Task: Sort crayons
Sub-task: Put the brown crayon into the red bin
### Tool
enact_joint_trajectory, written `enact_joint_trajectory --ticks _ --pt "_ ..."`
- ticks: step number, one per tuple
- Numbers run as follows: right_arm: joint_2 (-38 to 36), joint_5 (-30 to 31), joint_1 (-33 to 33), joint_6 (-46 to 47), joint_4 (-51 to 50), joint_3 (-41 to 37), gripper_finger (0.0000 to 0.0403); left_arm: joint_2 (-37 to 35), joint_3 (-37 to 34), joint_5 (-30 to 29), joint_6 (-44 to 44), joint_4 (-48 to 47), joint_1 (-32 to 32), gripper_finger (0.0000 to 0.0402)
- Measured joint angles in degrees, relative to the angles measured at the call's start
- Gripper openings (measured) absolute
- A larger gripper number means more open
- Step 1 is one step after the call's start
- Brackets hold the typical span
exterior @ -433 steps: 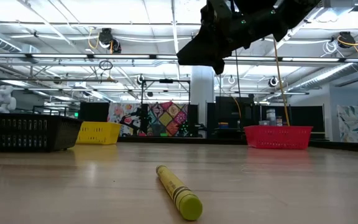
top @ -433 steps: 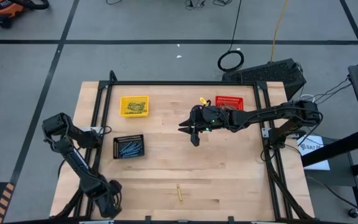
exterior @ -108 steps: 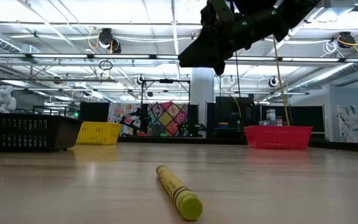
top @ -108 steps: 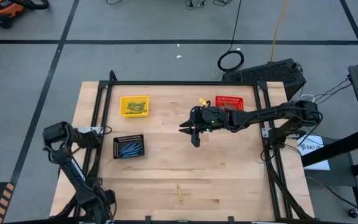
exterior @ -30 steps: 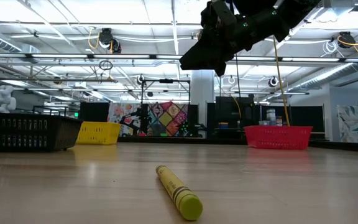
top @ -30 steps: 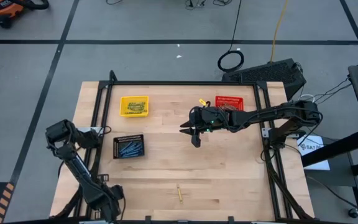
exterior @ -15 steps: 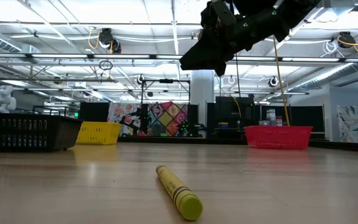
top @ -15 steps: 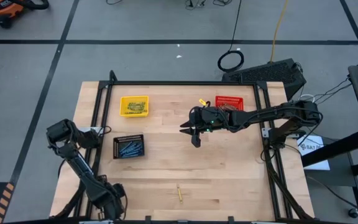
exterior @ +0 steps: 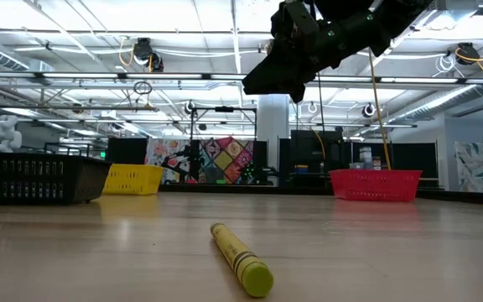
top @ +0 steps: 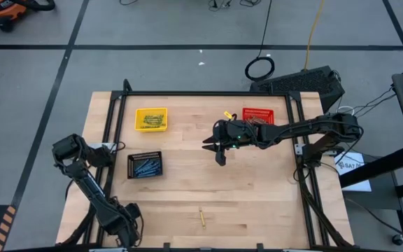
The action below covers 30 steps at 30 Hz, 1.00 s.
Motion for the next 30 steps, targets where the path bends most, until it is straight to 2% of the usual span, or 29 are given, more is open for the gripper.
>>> enact_joint_trajectory --ticks 7,10,14,18,21,30 --pt "0.01 0.01 0.0 -0.01 -0.04 0.0 0.0091 -0.02 0.02 -0.3 -25.74 0.29 -1.04 0.0095" --pt "0.01 -0.01 0.01 -0.01 -0.05 0.0 0.0091 -0.09 0.09 -0.68 -31.52 0.1 -0.96 0.0095" --pt "0.01 0.01 0.01 -0.01 -0.47 0.0 0.0091 -0.09 0.09 -0.86 -32.53 0.24 -1.15 0.0095" --pt "0.01 0.01 0.01 -0.01 -0.55 0.0 0.0091 -0.09 0.0 -0.9 -27.26 -0.17 -1.83 0.0095" --pt "0.01 0.01 0.01 -0.01 -0.6 0.0 0.0091 -0.09 -0.04 -0.64 -20.16 -0.85 -2.33 0.0095" --pt "0.01 -0.01 -0.01 1.88 -0.45 0.0 0.0091 -0.07 -0.07 -4.81 8.11 -3.48 -3.92 0.0095"
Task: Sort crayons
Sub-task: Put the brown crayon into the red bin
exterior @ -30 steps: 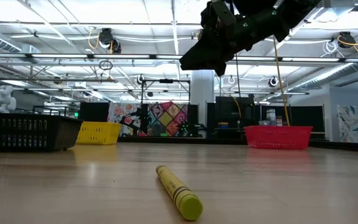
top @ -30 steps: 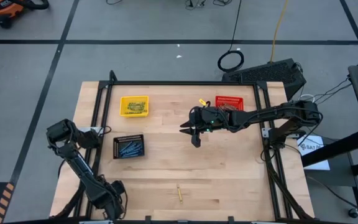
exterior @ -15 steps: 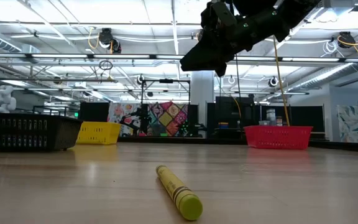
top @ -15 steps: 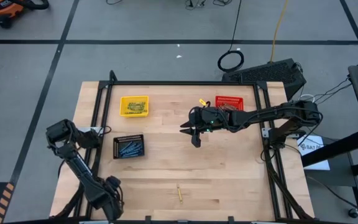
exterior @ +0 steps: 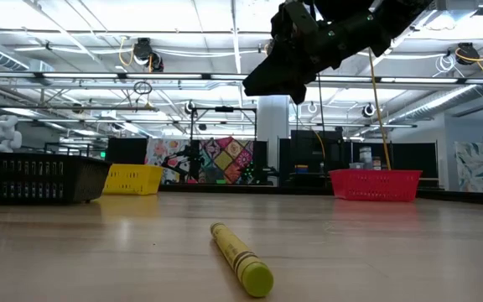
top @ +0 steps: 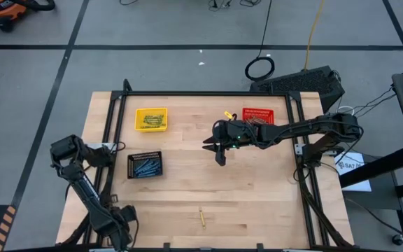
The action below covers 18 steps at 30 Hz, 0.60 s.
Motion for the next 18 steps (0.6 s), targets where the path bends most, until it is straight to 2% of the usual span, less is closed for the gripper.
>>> enact_joint_trajectory --ticks 4,13,18 --pt "0.0 0.0 0.02 1.14 0.02 0.0 0.0091 0.0 0.0 -0.04 6.69 0.25 -0.64 0.0095" --pt "0.0 0.0 0.0 1.35 0.04 -0.01 0.0091 0.02 0.0 1.28 5.5 0.57 -2.7 0.0095" --pt "0.0 0.0 0.02 1.33 0.04 0.0 0.0091 0.02 0.0 1.77 10.71 0.61 -3.11 0.0095"
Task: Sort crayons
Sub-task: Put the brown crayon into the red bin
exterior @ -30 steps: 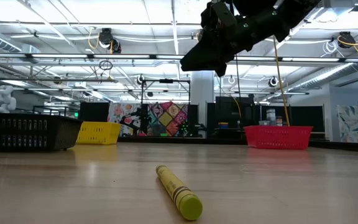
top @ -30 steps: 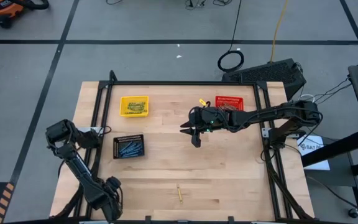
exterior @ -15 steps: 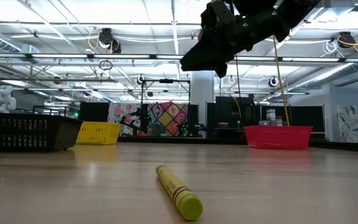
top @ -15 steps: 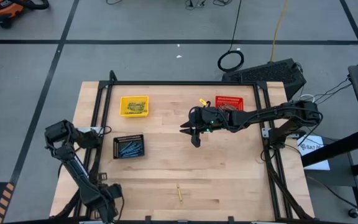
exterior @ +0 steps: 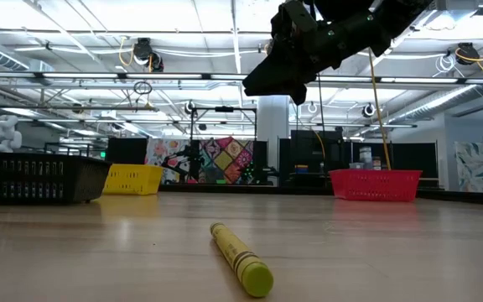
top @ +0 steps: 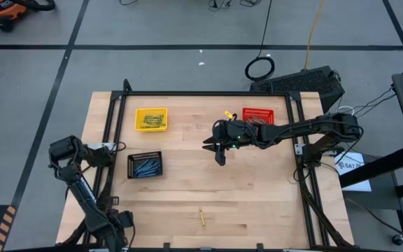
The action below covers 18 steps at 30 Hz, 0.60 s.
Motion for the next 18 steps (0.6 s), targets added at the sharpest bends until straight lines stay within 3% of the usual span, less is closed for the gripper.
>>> enact_joint_trajectory --ticks 13,18 --pt "0.0 0.0 0.01 -0.01 0.0 0.0 0.0091 0.07 -2.23 0.56 3.78 2.42 -0.55 0.0095" --pt "0.0 0.0 0.01 0.0 -0.2 0.0 0.0091 0.09 -5.27 4.66 4.16 3.31 -0.53 0.0095"
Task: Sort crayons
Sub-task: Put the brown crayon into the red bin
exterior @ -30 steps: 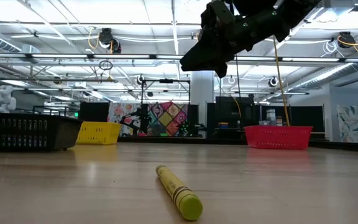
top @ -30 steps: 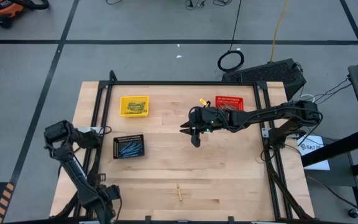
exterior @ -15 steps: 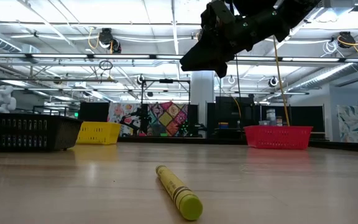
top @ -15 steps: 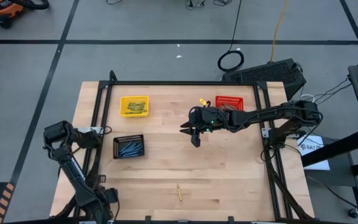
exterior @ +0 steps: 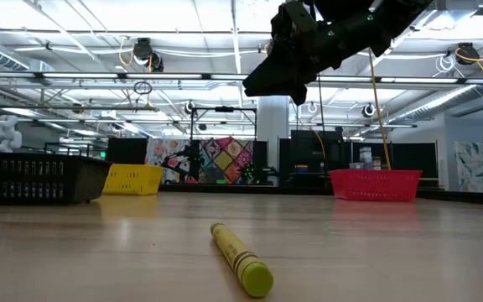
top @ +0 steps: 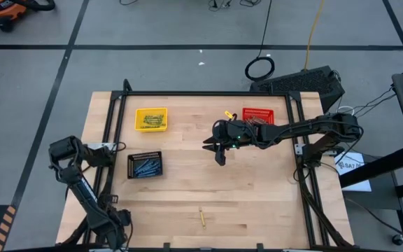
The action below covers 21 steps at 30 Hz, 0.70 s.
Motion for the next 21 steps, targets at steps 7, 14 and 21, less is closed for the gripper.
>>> enact_joint_trajectory --ticks 7,14,21 --pt "0.0 0.0 0.0 -0.01 -0.19 -0.02 0.0091 0.0 -0.45 0.73 2.01 2.23 0.0 0.0095" --pt "0.0 -0.01 -0.01 -0.16 -0.2 0.0 0.0091 0.48 -0.45 0.45 1.1 5.04 0.0 0.0095" --pt "0.0 -0.02 0.0 -0.16 -0.21 0.0 0.0091 4.99 -0.18 4.68 2.7 5.53 0.24 0.0095"
